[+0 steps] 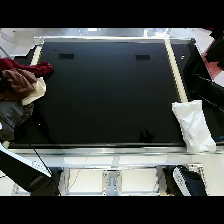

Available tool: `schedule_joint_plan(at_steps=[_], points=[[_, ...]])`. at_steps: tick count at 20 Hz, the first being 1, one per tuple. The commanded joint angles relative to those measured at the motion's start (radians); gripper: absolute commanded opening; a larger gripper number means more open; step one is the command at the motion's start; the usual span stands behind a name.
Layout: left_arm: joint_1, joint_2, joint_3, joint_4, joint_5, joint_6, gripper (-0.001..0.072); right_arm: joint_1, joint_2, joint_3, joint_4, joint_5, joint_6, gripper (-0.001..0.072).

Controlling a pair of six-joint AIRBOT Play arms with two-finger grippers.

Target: Fold the shirts.

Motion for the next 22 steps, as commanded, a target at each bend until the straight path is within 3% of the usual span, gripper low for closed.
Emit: schedule_joint_plan(at_steps=[1, 4, 7, 10, 16, 19, 22], points=[[0.001, 0.002, 0.001, -0.087, 0.092, 0.134, 0.0007, 0.001, 0.000, 0.001, 0.027, -0.008, 0.003, 0.0362], [-0.003, 0.063, 0.001, -0.124, -0.008, 0.378, 0.0004, 0.000, -0.001, 0.010, 0.040, -0.062, 0.003, 0.0361], [-0.030, 0.171, 0.001, -0.365, -0.195, 0.661, 0.0004, 0.000, 0.000, 0.076, 0.037, -0.093, 0.002, 0.0361], [-0.116, 0.272, 0.001, -0.581, -0.381, 0.829, 0.0004, 0.000, 0.000, 0.162, 0.024, -0.093, 0.001, 0.0361], [-0.483, 0.312, 0.001, -0.640, -0.639, 0.836, 0.0005, 0.000, 0.000, 0.303, -0.079, -0.089, 0.000, 0.0362], [-0.723, 0.298, 0.000, -0.595, -0.648, 0.837, 0.0006, 0.000, 0.000, 0.335, -0.123, -0.069, -0.002, 0.0362], [-0.920, 0.257, 0.000, -0.443, -0.643, 0.836, 0.0008, 0.000, -0.014, 0.335, -0.163, -0.019, -0.001, 0.0362]])
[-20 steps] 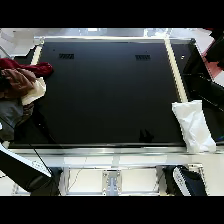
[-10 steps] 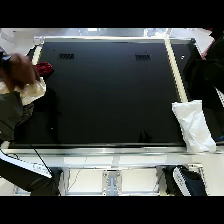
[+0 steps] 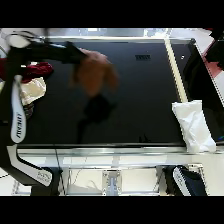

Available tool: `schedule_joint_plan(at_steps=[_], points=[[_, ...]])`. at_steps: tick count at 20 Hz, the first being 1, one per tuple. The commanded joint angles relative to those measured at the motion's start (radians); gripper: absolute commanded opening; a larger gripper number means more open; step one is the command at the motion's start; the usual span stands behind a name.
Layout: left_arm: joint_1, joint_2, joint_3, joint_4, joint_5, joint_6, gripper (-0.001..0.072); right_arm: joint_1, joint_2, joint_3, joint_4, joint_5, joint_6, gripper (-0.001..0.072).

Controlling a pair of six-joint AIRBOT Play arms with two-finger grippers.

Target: Fold the shirts.

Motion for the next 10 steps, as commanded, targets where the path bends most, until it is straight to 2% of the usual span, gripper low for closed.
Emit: schedule_joint_plan(at_steps=[1, 3, 4, 7, 10], points=[[-0.227, -0.041, 0.000, 0.159, -0.024, -0.014, 0.0050, 0.000, -0.021, 0.016, -0.064, 0.076, -0.001, 0.0362], [-0.273, -0.063, 0.000, 0.201, -0.002, -0.040, 0.0596, 0.000, -0.053, 0.016, -0.087, 0.151, -0.001, 0.0363], [-0.271, -0.063, 0.000, 0.201, 0.014, -0.064, 0.0669, 0.000, -0.074, 0.016, -0.103, 0.195, -0.001, 0.0363], [-0.183, -0.046, 0.002, 0.201, 0.013, -0.117, 0.0669, 0.000, -0.150, 0.016, -0.172, 0.330, -0.001, 0.0364], [-0.080, -0.048, -0.019, 0.213, -0.007, -0.124, 0.0646, 0.001, -0.233, 0.004, -0.183, 0.409, -0.001, 0.0364]])
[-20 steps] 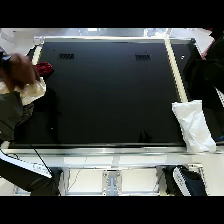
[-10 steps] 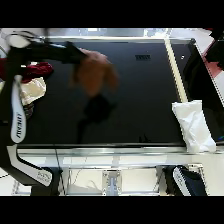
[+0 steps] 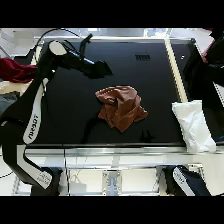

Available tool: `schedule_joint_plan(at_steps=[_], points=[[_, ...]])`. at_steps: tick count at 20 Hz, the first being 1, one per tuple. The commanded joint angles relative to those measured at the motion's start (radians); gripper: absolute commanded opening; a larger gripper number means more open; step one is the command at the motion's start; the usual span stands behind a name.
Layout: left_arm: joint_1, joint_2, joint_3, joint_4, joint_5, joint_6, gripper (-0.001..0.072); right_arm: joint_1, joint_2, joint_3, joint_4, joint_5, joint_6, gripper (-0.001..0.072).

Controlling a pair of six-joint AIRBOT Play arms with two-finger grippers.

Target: Fold the shirts.

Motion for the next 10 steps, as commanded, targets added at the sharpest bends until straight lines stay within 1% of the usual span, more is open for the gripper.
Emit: schedule_joint_plan(at_steps=[1, 4, 5, 7, 9, 10], points=[[0.083, -0.003, -0.042, 0.023, -0.014, -0.026, 0.0646, 0.001, -0.095, -0.026, -0.013, 0.110, 0.000, 0.0364], [0.084, -0.039, -0.145, 0.017, -0.025, -0.026, 0.0646, 0.017, -0.163, -0.123, 0.054, 0.106, 0.000, 0.0364], [0.066, -0.068, -0.171, -0.006, -0.045, -0.044, 0.0646, 0.040, -0.177, -0.166, 0.053, 0.097, -0.005, 0.0363], [0.010, -0.137, -0.194, -0.085, -0.068, -0.124, 0.0646, 0.098, -0.191, -0.261, 0.047, 0.049, -0.033, 0.0363], [-0.053, -0.195, -0.193, -0.164, -0.060, -0.127, 0.0646, 0.140, -0.192, -0.327, 0.037, -0.006, -0.034, 0.0364], [-0.081, -0.211, -0.193, -0.163, -0.054, -0.127, 0.0630, 0.146, -0.192, -0.339, 0.027, -0.013, -0.034, 0.0363]])
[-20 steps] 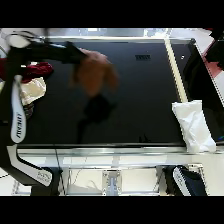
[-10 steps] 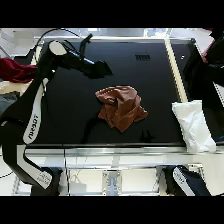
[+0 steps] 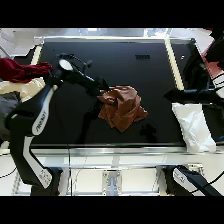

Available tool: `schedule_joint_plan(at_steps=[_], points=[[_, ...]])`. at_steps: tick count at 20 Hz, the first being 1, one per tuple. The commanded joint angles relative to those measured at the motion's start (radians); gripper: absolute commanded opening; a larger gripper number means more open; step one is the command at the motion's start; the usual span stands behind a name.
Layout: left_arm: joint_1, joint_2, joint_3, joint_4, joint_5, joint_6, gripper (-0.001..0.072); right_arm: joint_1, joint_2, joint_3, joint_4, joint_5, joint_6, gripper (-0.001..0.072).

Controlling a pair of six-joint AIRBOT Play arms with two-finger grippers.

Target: Fold the shirts.

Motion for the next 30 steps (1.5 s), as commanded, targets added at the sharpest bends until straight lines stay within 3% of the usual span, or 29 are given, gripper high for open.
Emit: schedule_joint_plan(at_steps=[1, 7, 14, 23, 24, 26, 27, 30], points=[[-0.090, -0.073, -0.019, -0.054, -0.004, -0.025, 0.0585, 0.043, -0.014, -0.079, -0.015, -0.047, -0.011, 0.0364], [-0.141, -0.034, -0.023, 0.251, -0.084, 0.015, 0.0586, 0.042, -0.010, -0.079, -0.034, -0.081, -0.037, 0.0364], [-0.246, -0.015, -0.069, 0.257, -0.079, 0.111, 0.0586, 0.042, -0.010, -0.079, -0.056, -0.098, -0.056, 0.0364], [-0.271, -0.020, -0.084, 0.175, 0.070, 0.113, 0.0583, 0.042, -0.010, -0.079, -0.053, -0.121, -0.056, 0.0364], [-0.274, -0.024, -0.084, 0.169, 0.070, 0.113, 0.0493, 0.042, -0.010, -0.079, -0.050, -0.125, -0.056, 0.0364], [-0.280, -0.027, -0.084, 0.164, 0.082, 0.113, 0.0215, 0.042, -0.010, -0.079, -0.051, -0.124, -0.056, 0.0363], [-0.282, -0.027, -0.084, 0.159, 0.094, 0.113, 0.0015, 0.042, -0.011, -0.079, -0.054, -0.124, -0.056, 0.0364], [-0.282, -0.027, -0.084, 0.158, 0.123, 0.114, 0.0008, 0.042, -0.016, -0.092, -0.129, -0.128, -0.060, 0.0363]])
